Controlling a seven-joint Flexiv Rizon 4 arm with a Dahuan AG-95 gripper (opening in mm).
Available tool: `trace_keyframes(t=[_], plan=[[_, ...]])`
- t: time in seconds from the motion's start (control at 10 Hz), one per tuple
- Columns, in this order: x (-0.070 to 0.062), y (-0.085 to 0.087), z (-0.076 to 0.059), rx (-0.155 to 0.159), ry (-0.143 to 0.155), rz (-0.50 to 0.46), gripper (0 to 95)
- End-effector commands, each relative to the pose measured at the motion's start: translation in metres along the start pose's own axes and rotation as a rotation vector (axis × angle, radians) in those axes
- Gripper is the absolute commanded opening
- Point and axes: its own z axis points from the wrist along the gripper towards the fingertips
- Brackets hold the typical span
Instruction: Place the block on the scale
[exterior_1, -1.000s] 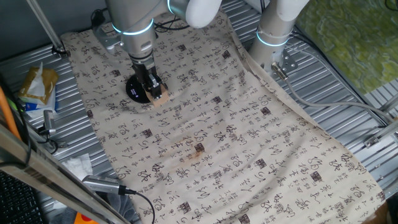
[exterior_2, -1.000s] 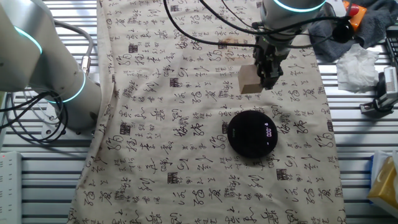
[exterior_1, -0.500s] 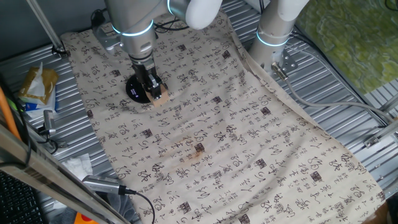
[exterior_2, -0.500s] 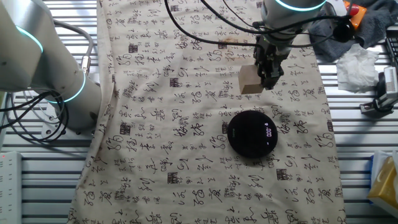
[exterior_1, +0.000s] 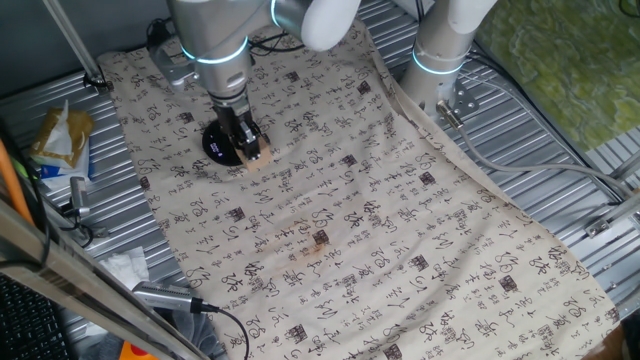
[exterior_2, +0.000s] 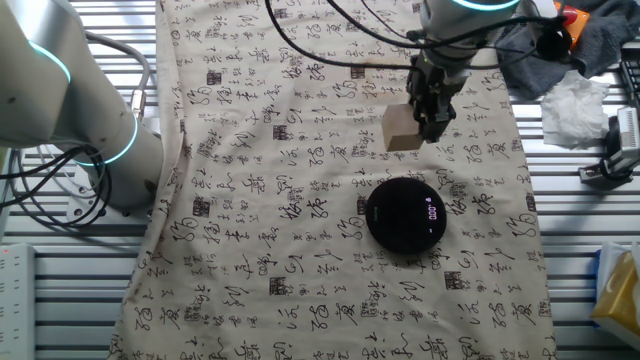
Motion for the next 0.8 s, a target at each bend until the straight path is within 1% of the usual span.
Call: trace_keyframes(t=[0.1,0.4,0.6,0.7,0.8], plan=[[-0.001,-0.005,0.002,-0.006,-0.008,-0.003,0.0],[-0.002,-0.023,0.006,-0.010,-0.017,-0.030,0.0],[-0.001,-0.041,0.011,-0.011,-0.032,-0.063,0.0],[-0.001,-0.046,0.012,-0.013,-0.035,-0.070,0.0],[0.000,-0.061,0.016,-0.016,-0.045,-0.101,0.0]])
